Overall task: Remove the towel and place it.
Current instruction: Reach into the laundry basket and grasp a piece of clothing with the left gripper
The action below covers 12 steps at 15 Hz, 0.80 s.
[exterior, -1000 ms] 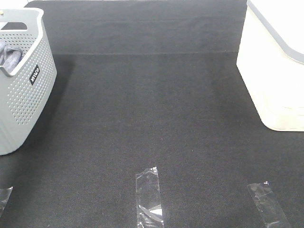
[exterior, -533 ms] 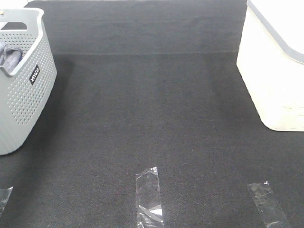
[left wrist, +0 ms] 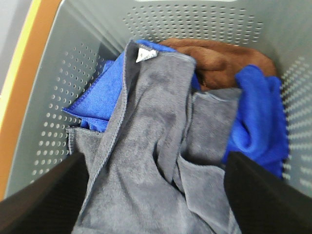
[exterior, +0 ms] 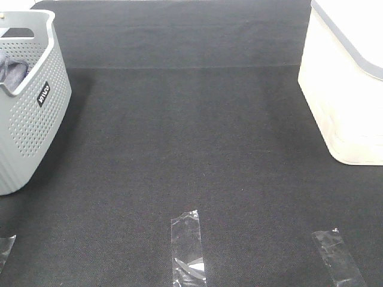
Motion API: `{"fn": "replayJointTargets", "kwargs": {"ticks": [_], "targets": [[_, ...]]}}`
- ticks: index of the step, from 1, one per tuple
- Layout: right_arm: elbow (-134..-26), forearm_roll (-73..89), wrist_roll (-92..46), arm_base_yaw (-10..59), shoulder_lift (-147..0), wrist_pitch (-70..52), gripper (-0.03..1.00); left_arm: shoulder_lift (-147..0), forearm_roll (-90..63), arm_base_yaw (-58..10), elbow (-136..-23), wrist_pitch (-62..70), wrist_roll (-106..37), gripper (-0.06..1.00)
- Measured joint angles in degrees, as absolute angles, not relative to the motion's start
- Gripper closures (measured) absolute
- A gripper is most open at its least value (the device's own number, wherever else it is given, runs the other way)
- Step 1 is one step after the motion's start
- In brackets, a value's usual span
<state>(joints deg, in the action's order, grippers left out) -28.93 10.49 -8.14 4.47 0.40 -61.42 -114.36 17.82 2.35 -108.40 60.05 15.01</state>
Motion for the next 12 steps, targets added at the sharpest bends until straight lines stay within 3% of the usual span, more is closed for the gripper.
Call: {"fn": "replayJointTargets", "kwargs": {"ticks": [5,12], "targets": [[-28.93,10.49,-8.14,4.47,0.4,-61.42,0.22,-121.41,15.64,7.56,-114.31,59.64,14.38,0.2],[-28.93,10.49,-8.14,4.47,0.4,-61.42,0.22,-129.66,16.39,9.0,-120.66,56.49,13.35,0.26]]}}
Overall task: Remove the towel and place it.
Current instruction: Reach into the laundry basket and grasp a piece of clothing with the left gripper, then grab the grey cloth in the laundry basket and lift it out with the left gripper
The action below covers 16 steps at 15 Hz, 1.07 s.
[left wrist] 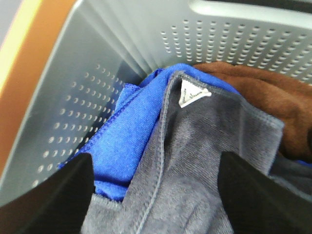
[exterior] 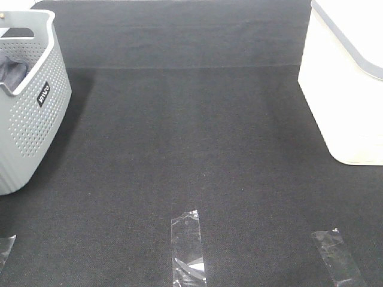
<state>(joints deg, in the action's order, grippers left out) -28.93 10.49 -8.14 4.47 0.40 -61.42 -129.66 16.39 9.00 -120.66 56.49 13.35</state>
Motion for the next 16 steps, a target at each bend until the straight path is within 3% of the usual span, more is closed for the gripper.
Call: {"fn": "replayJointTargets", "kwargs": {"ticks": [16], "targets": [[-28.93,10.54,-8.14,4.47,0.4,-61.42,0.22,-134.93,17.88,10.37,-120.78,49.27,12.89,0.29]]}}
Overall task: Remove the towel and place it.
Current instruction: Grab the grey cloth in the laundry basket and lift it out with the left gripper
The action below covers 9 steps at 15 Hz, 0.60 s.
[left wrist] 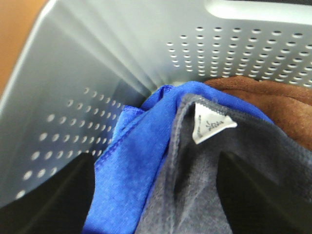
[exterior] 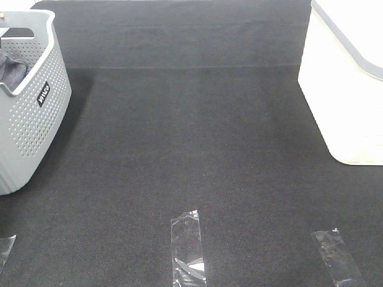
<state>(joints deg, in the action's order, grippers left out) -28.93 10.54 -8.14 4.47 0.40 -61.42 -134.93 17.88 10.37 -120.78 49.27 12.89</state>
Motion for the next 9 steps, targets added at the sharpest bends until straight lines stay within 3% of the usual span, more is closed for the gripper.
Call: {"fn": "replayJointTargets", "kwargs": {"ticks": [6,9], "targets": [[-28.93,10.54,-8.14,4.47,0.4,-61.42,0.22,-136.54,18.39,10.37,-120.78,49.05,12.49,0.39],[-28.93,10.54,-8.14,4.47,0.4,-61.42,0.22,-136.54,18.79,10.37,-120.84,48.87,12.26,0.68]]}}
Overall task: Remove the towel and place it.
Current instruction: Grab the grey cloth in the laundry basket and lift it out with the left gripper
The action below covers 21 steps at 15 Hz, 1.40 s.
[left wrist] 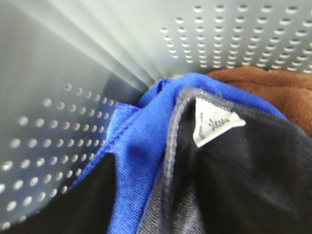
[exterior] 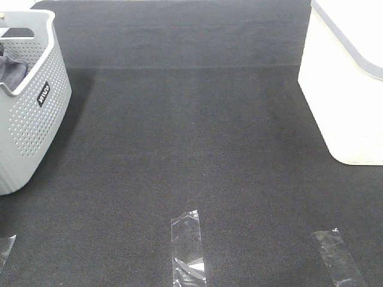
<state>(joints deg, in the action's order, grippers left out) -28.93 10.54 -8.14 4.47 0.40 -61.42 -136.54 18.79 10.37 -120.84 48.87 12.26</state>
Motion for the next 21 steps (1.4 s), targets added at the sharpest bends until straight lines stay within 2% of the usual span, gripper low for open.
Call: {"fn": "replayJointTargets", "kwargs": {"ticks": [2,3,18,21], "targets": [[-28.93,10.54,-8.14,4.47,0.4,-61.42,0.22,-136.54,19.08,10.37,-120.84,48.7,11.69,0.9],[-28.93,10.54,-8.14,4.47,0.4,-61.42,0.22,-136.54,19.14,10.37,-120.84,48.7,11.12,0.94],[-28.93,10.54,-8.14,4.47,0.4,-61.42,0.22,-121.75,15.87,10.03,-120.95,52.14,10.26,0.94],[-28.93,10.54,-8.14,4.47,0.4,-61.42,0.22,-116.94,15.7,7.28,-120.95,54.49,8.94,0.94]]}}
